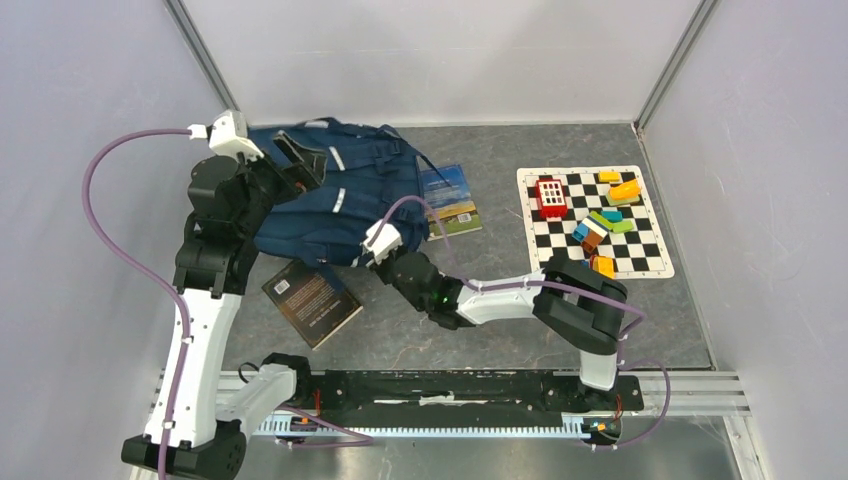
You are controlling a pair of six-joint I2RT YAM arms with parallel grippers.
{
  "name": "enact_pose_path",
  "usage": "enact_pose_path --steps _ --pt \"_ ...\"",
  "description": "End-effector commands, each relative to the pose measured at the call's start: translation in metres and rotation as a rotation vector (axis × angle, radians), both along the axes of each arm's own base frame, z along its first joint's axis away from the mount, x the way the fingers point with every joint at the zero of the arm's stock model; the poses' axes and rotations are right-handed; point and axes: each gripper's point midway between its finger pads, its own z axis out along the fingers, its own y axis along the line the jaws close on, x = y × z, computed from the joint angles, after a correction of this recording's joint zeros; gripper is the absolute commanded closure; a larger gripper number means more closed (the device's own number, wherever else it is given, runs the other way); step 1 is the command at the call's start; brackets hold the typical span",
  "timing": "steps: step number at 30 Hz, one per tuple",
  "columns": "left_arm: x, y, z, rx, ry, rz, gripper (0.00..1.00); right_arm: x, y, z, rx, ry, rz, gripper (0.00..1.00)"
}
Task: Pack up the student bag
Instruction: Place the student bag at the center of the board.
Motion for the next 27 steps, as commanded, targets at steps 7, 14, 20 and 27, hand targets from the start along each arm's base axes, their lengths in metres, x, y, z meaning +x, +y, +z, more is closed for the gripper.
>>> enact_pose_path --steps 7,14,20,27 --pt "-0.069 0.010 -0.050 0.098 0.107 -0.030 0.00 0.020 0.007 0.063 0.332 0.073 0.005 1.00" --pt "-0.103 0.030 -0.172 -0.037 0.355 0.147 0.00 0.032 0.007 0.065 0.315 0.098 -0.022 1.00" --pt "-0.116 0.029 -0.203 -0.131 0.341 0.179 0.00 0.039 0.006 0.074 0.272 0.090 -0.016 1.00" --pt "-0.114 0.029 -0.222 -0.196 0.346 0.215 0.06 0.044 0.005 0.085 0.236 0.085 -0.009 1.00"
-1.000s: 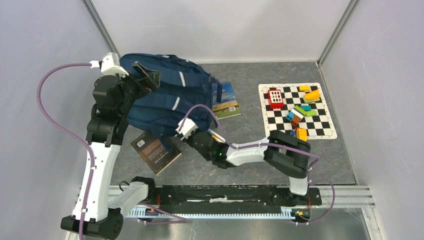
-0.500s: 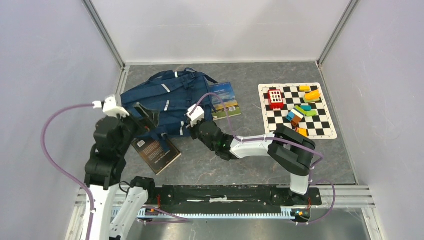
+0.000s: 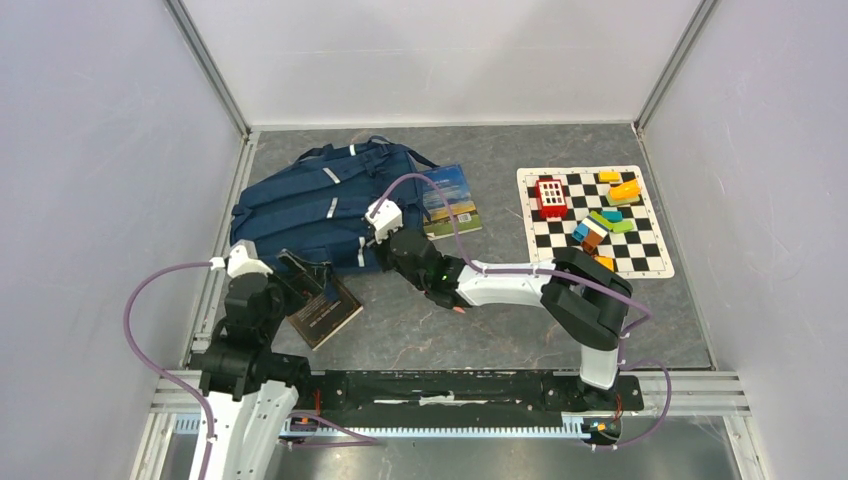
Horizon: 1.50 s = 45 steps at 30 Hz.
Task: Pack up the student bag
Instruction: Place the student bag at the center of the board, then unzip the student bag at the center of the board.
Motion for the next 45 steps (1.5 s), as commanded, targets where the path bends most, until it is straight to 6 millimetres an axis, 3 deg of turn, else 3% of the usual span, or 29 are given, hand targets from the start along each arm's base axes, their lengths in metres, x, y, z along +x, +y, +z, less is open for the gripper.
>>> enact_pose_path --steps 1,9,15,19,21,23,26,31,34,37,40,45 --pt "0.009 -0.005 -0.020 -0.090 0.028 0.047 0.10 0.016 0.005 0.075 0.154 -0.077 -0.021 1.00" --pt "0.020 0.001 -0.052 -0.106 0.068 0.120 0.23 0.018 -0.002 0.090 0.132 -0.096 -0.022 1.00" --pt "0.035 -0.022 -0.077 -0.166 0.061 0.016 0.35 0.019 -0.011 0.102 0.113 -0.116 -0.030 1.00" --pt "0.037 -0.025 -0.095 -0.160 0.124 0.008 0.40 0.018 -0.015 0.111 0.109 -0.132 -0.031 1.00" --pt "0.042 -0.032 -0.095 -0.177 0.106 -0.031 0.52 0.020 -0.017 0.112 0.098 -0.140 -0.037 1.00" --pt "0.044 -0.041 -0.086 -0.197 0.088 -0.079 0.74 0.022 -0.021 0.113 0.083 -0.149 -0.048 1.00" --pt "0.045 -0.041 -0.050 -0.183 0.027 -0.100 0.90 0.024 -0.030 0.107 0.036 -0.159 -0.068 1.00" --pt "0.042 -0.038 0.045 -0.104 -0.138 -0.156 0.98 0.026 -0.062 0.094 -0.067 -0.187 -0.117 1.00" --pt "0.047 -0.048 0.079 -0.098 -0.123 -0.224 0.98 0.015 -0.080 0.081 -0.116 -0.194 -0.096 1.00" --pt "0.062 -0.064 0.097 -0.129 -0.128 -0.300 0.98 0.003 -0.095 0.066 -0.147 -0.181 -0.072 1.00" --pt "0.080 -0.059 0.104 -0.106 -0.158 -0.266 0.98 -0.008 -0.107 0.047 -0.180 -0.148 -0.053 1.00" --pt "0.099 -0.038 0.081 -0.023 -0.108 -0.155 0.98 -0.020 -0.119 0.026 -0.190 -0.091 -0.040 1.00"
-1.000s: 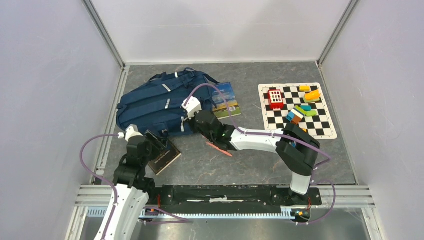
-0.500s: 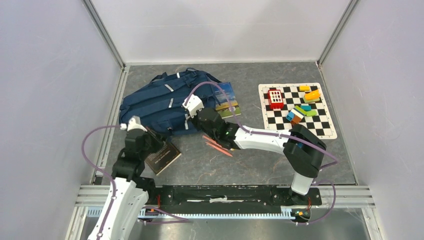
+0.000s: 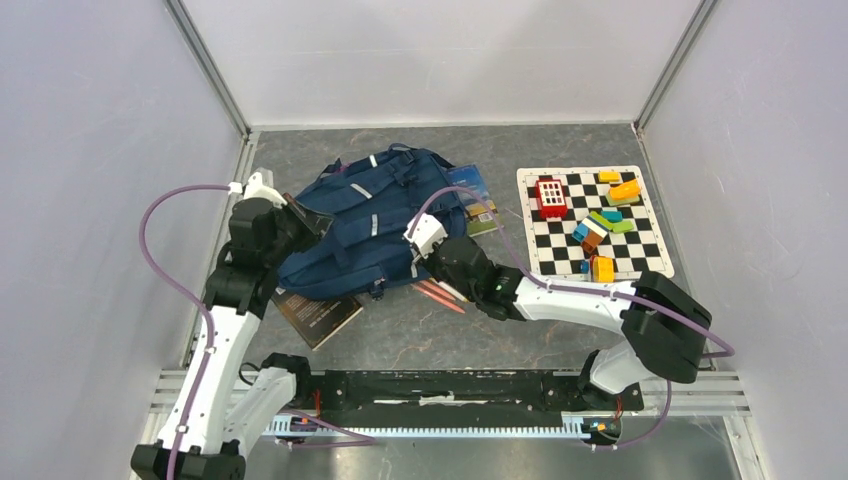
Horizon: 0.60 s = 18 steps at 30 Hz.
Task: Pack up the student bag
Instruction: Unzip the student bag at the center of the board.
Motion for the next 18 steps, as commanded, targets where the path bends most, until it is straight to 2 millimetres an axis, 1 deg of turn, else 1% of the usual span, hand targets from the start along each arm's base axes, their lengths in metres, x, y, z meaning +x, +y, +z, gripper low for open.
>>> enact_pose_path --steps 1,2,3,4,6,7,8,9,10,11,12,13,15,16,18 --pt "0.013 0.020 -0.013 0.111 -0.006 0.076 0.97 0.001 -0.013 0.018 0.084 -0.017 -0.052 1.00" --pt "0.014 0.029 -0.024 0.145 0.019 0.118 0.95 -0.001 -0.015 0.016 0.089 -0.010 -0.056 1.00" --pt "0.015 0.037 -0.034 0.173 0.043 0.150 0.88 -0.002 -0.016 0.015 0.093 -0.004 -0.057 1.00" --pt "0.014 0.042 -0.044 0.198 0.068 0.168 0.87 -0.003 -0.016 0.015 0.096 0.001 -0.055 1.00" --pt "0.013 0.048 -0.061 0.241 0.106 0.177 0.84 -0.004 -0.016 0.014 0.102 0.010 -0.050 1.00" --pt "0.013 0.049 -0.066 0.259 0.122 0.174 0.78 -0.004 -0.015 0.016 0.105 0.012 -0.049 1.00" --pt "0.012 0.050 -0.070 0.274 0.133 0.172 0.65 -0.005 -0.014 0.017 0.104 0.015 -0.047 1.00" --pt "0.011 0.052 -0.070 0.293 0.140 0.171 0.50 -0.004 -0.014 0.019 0.103 0.016 -0.048 1.00" --pt "0.011 0.055 -0.069 0.310 0.139 0.176 0.33 -0.004 -0.014 0.020 0.099 0.017 -0.049 1.00" --pt "0.009 0.059 -0.065 0.331 0.137 0.182 0.22 -0.003 -0.014 0.021 0.094 0.017 -0.053 1.00" --pt "0.008 0.063 -0.057 0.354 0.124 0.193 0.14 -0.002 -0.014 0.023 0.090 0.016 -0.058 1.00" --pt "0.005 0.068 -0.050 0.380 0.117 0.202 0.09 -0.001 -0.015 0.024 0.078 0.018 -0.064 1.00" --pt "-0.002 0.077 -0.026 0.427 0.078 0.225 0.04 0.001 -0.017 0.027 0.055 0.023 -0.084 1.00" --pt "-0.006 0.079 -0.013 0.445 0.050 0.220 0.03 0.002 -0.017 0.028 0.044 0.029 -0.088 1.00" --pt "-0.014 0.072 0.008 0.448 -0.006 0.167 0.01 0.003 -0.016 0.028 0.021 0.042 -0.090 1.00"
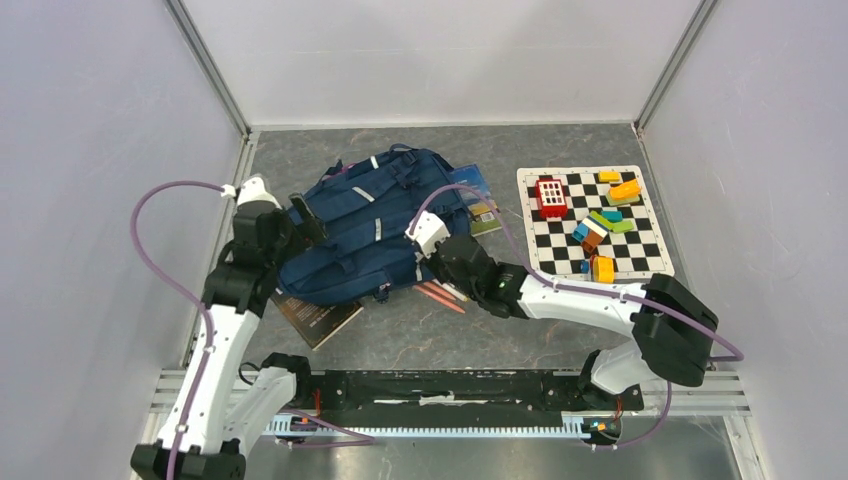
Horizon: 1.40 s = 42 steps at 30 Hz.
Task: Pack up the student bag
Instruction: Unzip the student bag at the center of the board.
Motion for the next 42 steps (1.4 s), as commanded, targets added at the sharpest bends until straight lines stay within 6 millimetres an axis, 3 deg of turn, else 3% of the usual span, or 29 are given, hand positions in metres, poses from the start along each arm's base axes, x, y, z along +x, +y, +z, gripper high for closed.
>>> enact_pose_path --steps 1,4,9,14,18,20,30,34,42 --pt "-0.016 0.001 0.073 0.085 -0.168 -0.102 0.02 0.016 -0.003 0.039 0.031 -0.025 -0.087 1.00" --pt "-0.034 -0.034 0.065 -0.044 -0.128 -0.264 0.06 0.021 0.000 0.041 -0.001 -0.017 -0.105 1.00" --pt "-0.061 -0.075 0.032 -0.271 -0.082 -0.396 0.10 0.030 0.010 0.048 0.012 0.008 -0.150 1.00" --pt "-0.088 -0.095 0.014 -0.400 -0.061 -0.472 0.16 0.040 0.018 0.053 -0.007 0.020 -0.188 1.00" --pt "-0.097 -0.103 -0.002 -0.451 -0.045 -0.506 0.17 0.044 0.028 0.057 0.003 0.033 -0.188 1.00" --pt "-0.095 -0.103 -0.017 -0.454 -0.014 -0.498 0.18 0.045 0.033 0.060 0.022 0.039 -0.187 1.00" --pt "-0.059 -0.100 -0.047 -0.421 0.006 -0.421 0.20 0.050 0.050 0.066 0.074 0.076 -0.204 1.00" --pt "-0.051 -0.116 -0.062 -0.501 -0.003 -0.438 0.24 0.050 0.050 0.068 0.083 0.078 -0.209 1.00" --pt "-0.036 -0.112 -0.076 -0.446 -0.016 -0.394 0.38 0.048 0.050 0.077 0.108 0.083 -0.198 1.00"
